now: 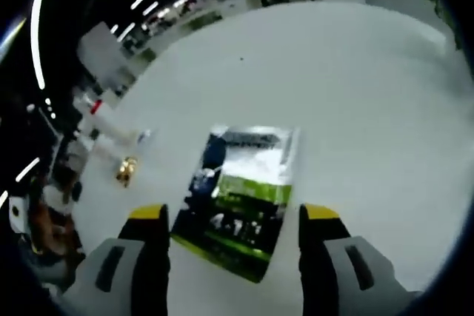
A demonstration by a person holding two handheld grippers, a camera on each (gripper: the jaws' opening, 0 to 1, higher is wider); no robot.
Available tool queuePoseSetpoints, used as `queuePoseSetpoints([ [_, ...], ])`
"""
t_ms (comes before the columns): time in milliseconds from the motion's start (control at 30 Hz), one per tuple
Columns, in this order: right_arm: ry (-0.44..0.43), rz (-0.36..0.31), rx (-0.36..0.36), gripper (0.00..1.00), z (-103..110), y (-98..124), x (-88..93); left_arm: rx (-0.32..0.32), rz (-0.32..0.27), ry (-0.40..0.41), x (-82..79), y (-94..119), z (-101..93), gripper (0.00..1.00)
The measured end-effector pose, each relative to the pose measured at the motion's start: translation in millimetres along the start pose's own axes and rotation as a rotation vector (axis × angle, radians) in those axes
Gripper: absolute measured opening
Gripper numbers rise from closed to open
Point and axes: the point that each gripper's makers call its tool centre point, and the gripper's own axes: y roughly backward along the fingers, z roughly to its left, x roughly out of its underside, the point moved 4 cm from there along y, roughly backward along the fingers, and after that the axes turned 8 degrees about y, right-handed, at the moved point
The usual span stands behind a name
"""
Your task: Arrange the skincare products in the storage area until every visible bottle or jar stands upright without overlapping.
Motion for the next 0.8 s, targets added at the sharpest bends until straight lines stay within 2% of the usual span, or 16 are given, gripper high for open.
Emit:
queuePoseSetpoints([
  [100, 0.011, -0.017, -0.026, 0.62, 2, 1, 4.0, -0.012, -0.047, 0.033, -7.1, -23, 5.7, 0.73],
  [233, 0.001, -0.017, -0.041, 0.57, -1, -2, 7.3, -0.03, -0.078, 0.089, -7.1, -63, 15.6, 0.72],
  [333, -0.014, -0.049, -0.051, 0.56, 0, 0, 10.2, -0.051, -0.044, 0.11, 12.3, -106, 22.0, 0.68],
  [400, -0.024, -0.061, -0.059, 0.55, -4, 0, 8.3, -0.054, -0.044, 0.113, 23.9, -117, 19.9, 0.6],
  [467, -0.033, -0.068, -0.062, 0.53, -7, -1, 7.2, -0.114, -0.04, 0.139, 41.4, -140, 25.4, 0.58],
  [500, -0.041, -0.075, -0.06, 0.5, -14, -1, 2.3, -0.12, 0.001, 0.156, 55.1, -154, 25.8, 0.58],
  [533, -0.047, -0.084, -0.053, 0.47, -18, -2, 2.5, -0.112, 0.077, 0.162, 71.8, -167, 24.6, 0.58],
  [600, -0.064, -0.102, -0.048, 0.42, -22, -2, 3.5, -0.125, 0.138, 0.17, 91.1, -182, 23.4, 0.58],
  [667, -0.076, -0.12, -0.06, 0.41, -25, -3, 2.6, -0.12, 0.158, 0.148, 106.8, -193, 18.4, 0.57],
  [733, -0.089, -0.139, -0.079, 0.41, -27, -3, 1.6, -0.119, 0.165, 0.126, 111.3, -200, 16.0, 0.57],
  [800, -0.104, -0.147, -0.076, 0.4, -30, -5, -0.2, -0.129, 0.159, 0.052, 112.6, -207, 16.6, 0.57],
])
